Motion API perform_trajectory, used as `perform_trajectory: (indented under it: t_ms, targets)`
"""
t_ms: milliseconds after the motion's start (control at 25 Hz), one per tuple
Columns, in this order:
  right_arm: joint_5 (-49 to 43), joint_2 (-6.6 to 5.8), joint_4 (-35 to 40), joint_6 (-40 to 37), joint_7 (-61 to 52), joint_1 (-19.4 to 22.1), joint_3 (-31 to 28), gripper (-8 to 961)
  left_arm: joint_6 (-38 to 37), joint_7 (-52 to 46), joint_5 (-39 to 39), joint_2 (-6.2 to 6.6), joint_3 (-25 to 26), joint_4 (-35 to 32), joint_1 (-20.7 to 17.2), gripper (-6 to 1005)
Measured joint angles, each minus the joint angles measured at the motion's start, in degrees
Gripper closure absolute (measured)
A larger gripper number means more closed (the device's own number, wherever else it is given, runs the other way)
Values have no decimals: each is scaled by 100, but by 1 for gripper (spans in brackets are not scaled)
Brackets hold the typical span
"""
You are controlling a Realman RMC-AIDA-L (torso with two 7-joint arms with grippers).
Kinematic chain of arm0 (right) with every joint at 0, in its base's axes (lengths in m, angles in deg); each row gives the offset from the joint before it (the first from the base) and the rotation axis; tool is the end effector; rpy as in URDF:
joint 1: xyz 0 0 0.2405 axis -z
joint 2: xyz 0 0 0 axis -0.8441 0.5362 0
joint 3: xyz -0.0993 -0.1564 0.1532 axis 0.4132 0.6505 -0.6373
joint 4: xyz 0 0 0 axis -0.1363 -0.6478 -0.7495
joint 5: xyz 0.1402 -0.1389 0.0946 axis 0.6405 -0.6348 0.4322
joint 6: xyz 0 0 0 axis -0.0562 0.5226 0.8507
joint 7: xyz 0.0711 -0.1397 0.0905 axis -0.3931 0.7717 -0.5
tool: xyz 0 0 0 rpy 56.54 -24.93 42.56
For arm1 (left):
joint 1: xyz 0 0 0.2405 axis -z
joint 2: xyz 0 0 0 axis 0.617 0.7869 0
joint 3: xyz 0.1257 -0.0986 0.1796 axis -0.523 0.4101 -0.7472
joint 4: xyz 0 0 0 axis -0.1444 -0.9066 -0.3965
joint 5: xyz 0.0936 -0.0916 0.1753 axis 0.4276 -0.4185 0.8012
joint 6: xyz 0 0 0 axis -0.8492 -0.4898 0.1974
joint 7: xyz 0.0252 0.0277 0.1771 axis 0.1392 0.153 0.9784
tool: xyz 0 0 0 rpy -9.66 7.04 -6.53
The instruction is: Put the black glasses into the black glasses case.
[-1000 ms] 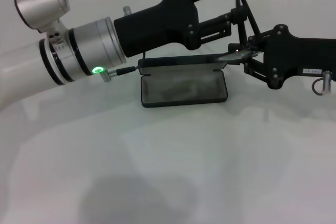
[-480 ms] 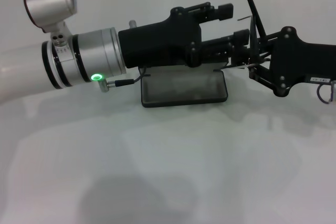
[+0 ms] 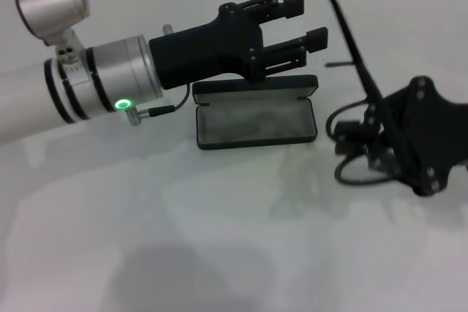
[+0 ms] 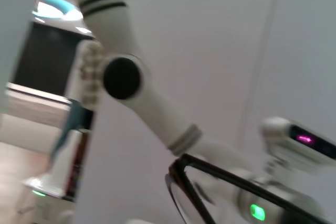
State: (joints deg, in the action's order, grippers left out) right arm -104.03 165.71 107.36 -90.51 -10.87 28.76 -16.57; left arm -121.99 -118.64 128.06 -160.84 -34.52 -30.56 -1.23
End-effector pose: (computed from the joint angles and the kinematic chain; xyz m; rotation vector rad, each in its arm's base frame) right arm 0.1628 0.2992 0.0014 -2.7949 -0.4852 1.0833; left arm -0.1361 0.3606 -0.0609 -2.6250 -0.3745 -1.2448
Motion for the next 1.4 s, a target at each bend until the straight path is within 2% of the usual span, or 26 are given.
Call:
perform_trajectory:
  t_ms: [80, 200, 400, 840, 1400]
  targets:
    - [-8, 8, -112, -68, -22, -120, 163, 856, 71, 36, 6, -27, -6, 0, 38, 322]
    - [-26, 5, -540, 10, -224, -530, 501, 856, 86, 127, -8, -40, -18, 0, 55, 322]
    - [-151, -50, -1131, 461, -787, -1007, 499, 856, -41, 397, -62, -57, -35, 0, 57, 322]
    - [-121, -142, -1162, 927, -1291, -1023, 383, 855, -263, 864, -76, -78, -57, 0, 35, 323]
    - [-106, -140, -1140, 1149, -1391, -1037, 310, 854, -253, 984, -35, -78, -145, 0, 136, 323]
